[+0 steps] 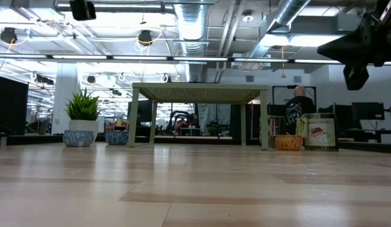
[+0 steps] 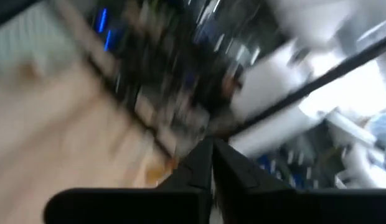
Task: Pick & Place candle stick holders
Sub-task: Put the bottom silver scented candle on the shelf
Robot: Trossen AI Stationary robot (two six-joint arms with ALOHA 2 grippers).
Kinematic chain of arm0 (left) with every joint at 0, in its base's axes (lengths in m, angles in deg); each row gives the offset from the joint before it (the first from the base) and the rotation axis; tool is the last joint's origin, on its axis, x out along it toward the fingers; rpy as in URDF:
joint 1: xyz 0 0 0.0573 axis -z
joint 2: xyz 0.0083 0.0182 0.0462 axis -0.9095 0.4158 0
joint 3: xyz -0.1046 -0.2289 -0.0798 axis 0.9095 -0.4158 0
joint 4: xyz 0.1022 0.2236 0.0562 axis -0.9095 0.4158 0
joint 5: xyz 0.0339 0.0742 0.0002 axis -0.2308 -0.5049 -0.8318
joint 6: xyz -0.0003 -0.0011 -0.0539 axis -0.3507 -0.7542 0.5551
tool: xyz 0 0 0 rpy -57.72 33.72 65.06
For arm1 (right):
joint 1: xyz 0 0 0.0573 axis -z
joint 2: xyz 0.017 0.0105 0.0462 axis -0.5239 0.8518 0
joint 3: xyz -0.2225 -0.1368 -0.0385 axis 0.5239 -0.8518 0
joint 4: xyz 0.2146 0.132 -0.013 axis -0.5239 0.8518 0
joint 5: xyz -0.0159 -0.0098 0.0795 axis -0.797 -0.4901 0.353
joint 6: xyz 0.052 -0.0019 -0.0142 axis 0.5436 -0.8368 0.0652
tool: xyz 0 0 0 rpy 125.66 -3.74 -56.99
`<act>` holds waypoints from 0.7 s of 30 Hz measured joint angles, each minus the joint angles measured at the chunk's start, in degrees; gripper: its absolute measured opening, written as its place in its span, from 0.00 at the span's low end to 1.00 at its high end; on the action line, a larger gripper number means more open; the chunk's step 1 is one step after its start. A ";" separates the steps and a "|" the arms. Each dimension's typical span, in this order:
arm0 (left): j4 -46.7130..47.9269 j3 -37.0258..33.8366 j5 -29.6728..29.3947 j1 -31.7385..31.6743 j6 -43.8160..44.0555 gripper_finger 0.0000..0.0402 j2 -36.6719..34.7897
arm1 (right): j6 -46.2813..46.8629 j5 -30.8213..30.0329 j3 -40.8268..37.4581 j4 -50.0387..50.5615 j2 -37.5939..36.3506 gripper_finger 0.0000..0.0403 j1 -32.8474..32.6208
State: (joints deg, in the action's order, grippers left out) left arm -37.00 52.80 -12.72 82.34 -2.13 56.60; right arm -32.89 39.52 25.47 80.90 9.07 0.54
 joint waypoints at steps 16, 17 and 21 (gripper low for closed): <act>38.09 8.75 30.58 4.76 25.57 0.01 11.03 | 0.09 -0.03 0.00 0.05 0.00 0.04 0.00; 41.05 9.81 30.45 5.72 26.18 0.01 11.34 | 0.09 -0.03 0.00 0.07 0.00 0.04 0.00; 54.39 17.34 29.77 9.56 27.68 0.01 13.91 | 0.08 -0.02 0.00 0.24 0.01 0.04 0.00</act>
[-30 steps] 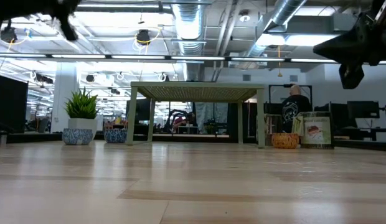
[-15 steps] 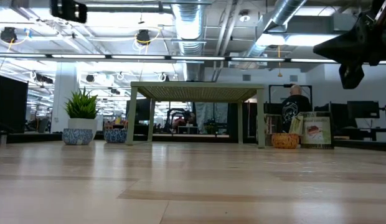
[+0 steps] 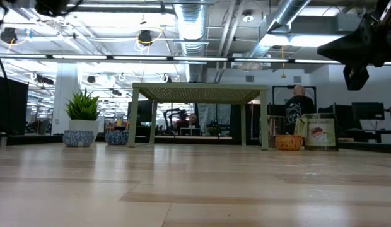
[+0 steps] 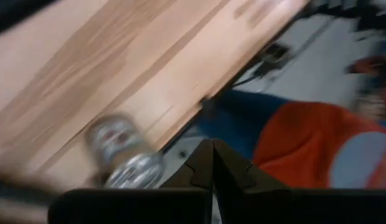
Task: Pick & Place candle stick holders
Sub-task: Put the bottom silver scented candle on the shelf
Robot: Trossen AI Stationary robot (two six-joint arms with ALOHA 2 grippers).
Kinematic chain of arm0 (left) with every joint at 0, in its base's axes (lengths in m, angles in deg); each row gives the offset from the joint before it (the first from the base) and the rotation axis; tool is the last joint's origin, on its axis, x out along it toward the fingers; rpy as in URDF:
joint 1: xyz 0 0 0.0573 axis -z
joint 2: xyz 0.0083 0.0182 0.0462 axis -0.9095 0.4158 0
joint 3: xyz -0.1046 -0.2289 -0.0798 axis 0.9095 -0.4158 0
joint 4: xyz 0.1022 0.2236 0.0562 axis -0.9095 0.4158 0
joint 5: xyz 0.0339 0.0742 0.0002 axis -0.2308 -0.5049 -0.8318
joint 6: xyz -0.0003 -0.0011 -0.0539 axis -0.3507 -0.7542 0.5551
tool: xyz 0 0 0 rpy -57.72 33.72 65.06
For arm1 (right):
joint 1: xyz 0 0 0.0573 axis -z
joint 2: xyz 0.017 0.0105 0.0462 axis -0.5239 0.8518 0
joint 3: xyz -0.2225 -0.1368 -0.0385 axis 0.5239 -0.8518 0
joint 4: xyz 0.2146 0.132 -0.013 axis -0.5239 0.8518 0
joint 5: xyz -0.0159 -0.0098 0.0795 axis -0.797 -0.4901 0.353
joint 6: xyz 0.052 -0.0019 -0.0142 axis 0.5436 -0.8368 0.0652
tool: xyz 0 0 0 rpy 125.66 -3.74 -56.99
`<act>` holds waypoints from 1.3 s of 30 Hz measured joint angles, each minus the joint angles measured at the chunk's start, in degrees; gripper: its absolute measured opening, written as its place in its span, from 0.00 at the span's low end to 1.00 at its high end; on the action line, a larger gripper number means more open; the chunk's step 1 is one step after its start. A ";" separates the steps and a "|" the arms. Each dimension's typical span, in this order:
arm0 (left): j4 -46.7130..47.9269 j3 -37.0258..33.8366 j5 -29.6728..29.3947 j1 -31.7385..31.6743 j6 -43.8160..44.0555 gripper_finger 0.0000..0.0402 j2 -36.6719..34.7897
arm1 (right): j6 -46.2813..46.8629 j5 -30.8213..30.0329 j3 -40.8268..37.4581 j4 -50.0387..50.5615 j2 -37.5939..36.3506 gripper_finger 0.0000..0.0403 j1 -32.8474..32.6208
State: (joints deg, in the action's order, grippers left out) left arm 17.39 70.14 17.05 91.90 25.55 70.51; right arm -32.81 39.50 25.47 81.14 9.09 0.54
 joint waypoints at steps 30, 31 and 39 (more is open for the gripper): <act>6.87 2.26 -10.70 23.79 6.70 0.51 8.57 | -0.01 0.00 -0.01 1.25 -0.01 0.04 0.04; 6.29 1.47 -11.76 24.80 7.86 0.52 8.57 | -0.01 0.00 0.00 1.24 0.01 0.04 0.04; -1.07 -5.24 -15.51 33.38 17.16 0.51 8.62 | -0.01 -0.02 0.00 1.19 0.01 0.04 0.04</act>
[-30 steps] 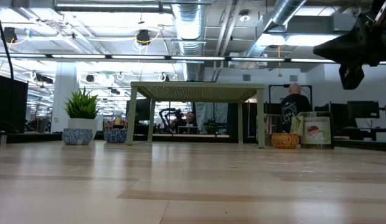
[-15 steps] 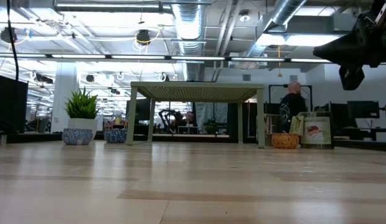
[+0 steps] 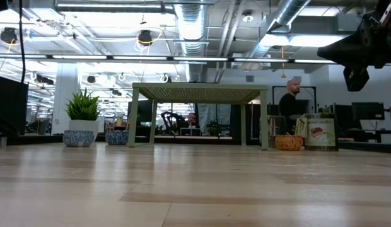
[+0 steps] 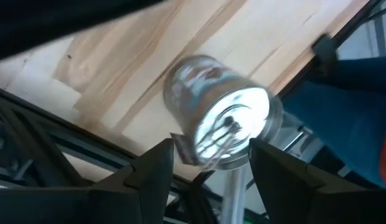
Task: Pick & Place candle stick holders
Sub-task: Put the bottom silver scented candle on the shelf
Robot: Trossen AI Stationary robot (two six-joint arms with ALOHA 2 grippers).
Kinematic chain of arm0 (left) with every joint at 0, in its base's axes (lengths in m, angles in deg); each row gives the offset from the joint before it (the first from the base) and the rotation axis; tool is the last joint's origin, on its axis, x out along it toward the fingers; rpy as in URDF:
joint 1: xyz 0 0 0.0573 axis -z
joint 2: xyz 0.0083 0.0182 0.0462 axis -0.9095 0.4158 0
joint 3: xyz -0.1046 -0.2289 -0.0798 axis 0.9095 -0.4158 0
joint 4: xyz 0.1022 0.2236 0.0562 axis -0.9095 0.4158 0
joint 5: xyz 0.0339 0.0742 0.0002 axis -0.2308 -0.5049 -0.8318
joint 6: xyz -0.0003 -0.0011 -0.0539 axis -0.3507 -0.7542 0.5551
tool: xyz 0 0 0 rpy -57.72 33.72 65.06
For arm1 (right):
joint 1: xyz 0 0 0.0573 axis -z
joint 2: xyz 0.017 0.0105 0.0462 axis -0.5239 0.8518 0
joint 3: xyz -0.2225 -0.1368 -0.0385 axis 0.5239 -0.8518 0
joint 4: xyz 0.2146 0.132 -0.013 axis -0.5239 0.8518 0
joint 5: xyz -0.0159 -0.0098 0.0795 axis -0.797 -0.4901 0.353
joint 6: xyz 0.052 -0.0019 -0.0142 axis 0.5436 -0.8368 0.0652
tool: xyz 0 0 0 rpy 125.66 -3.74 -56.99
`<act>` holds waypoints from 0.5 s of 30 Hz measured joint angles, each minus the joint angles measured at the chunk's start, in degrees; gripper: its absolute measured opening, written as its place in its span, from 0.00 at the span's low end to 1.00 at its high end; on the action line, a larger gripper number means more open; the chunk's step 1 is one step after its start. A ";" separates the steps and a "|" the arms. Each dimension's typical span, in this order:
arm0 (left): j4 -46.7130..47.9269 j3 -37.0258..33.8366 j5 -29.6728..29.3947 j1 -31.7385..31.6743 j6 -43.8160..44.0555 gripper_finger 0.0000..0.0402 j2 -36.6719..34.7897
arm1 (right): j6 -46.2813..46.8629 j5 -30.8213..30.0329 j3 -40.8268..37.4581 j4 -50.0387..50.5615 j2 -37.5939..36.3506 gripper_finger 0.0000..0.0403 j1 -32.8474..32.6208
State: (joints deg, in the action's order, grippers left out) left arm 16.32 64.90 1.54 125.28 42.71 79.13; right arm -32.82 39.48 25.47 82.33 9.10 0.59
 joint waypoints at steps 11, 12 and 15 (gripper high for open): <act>-5.36 -5.12 -4.72 3.53 2.12 0.50 0.05 | 0.01 -0.02 -0.01 0.02 0.00 0.04 0.00; -6.58 -5.73 -4.68 3.55 2.10 0.50 0.05 | 0.01 -0.02 -0.01 0.02 0.00 0.04 0.00; -8.74 -7.51 -4.64 3.53 2.12 0.50 0.07 | 0.87 -0.02 0.01 0.02 0.00 0.04 0.00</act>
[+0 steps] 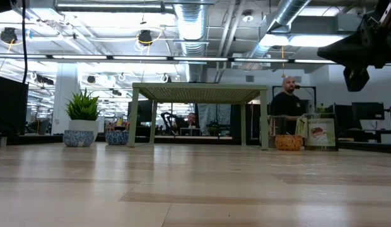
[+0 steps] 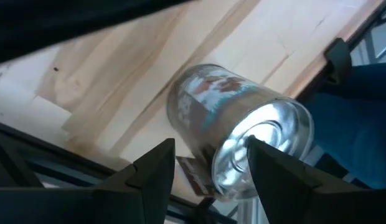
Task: Pick & Place candle stick holders
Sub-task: Put the bottom silver scented candle on the shelf
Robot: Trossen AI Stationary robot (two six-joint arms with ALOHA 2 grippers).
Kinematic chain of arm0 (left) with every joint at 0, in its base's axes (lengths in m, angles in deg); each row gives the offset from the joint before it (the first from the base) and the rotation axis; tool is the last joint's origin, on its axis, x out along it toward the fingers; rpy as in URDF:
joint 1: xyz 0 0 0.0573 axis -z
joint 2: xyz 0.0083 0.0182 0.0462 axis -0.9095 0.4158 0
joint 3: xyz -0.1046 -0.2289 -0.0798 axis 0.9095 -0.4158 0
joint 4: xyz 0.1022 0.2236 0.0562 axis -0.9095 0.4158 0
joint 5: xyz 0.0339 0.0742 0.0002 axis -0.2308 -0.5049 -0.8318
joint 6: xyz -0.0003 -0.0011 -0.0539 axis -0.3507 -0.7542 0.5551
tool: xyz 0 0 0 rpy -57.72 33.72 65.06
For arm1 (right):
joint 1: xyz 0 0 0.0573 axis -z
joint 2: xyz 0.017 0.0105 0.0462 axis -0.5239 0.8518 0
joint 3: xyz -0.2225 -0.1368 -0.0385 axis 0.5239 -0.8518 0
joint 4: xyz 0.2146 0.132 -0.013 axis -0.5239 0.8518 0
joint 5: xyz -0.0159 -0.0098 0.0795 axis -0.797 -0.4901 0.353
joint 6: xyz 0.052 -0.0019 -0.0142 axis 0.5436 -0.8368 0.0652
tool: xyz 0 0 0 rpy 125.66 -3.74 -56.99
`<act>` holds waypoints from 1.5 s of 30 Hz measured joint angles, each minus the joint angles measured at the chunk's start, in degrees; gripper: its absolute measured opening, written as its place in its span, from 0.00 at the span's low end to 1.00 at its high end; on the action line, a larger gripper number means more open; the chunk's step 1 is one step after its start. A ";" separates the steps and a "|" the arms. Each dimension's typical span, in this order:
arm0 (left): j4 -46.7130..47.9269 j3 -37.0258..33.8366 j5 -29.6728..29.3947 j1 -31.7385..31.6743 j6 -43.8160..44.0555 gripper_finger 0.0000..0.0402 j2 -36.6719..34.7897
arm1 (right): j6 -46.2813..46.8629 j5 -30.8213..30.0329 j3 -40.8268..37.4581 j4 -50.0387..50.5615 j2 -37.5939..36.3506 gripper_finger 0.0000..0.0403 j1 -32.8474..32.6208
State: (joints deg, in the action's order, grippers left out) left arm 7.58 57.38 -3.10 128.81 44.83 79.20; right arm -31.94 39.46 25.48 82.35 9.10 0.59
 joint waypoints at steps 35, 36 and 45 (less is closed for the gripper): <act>-7.37 -8.45 7.31 -3.40 2.98 0.00 0.50 | 1.12 0.00 0.00 0.02 -0.02 0.04 0.01; -7.83 -8.40 7.08 -3.70 2.97 0.00 0.44 | 1.11 0.00 0.00 0.02 -0.02 0.04 0.01; -7.71 -6.81 4.92 -5.72 3.75 0.00 -4.05 | 1.07 0.00 0.00 0.02 -0.02 0.04 0.02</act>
State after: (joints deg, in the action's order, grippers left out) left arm -0.13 50.58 1.82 123.09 48.58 75.16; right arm -30.88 39.46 25.48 82.38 9.07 0.61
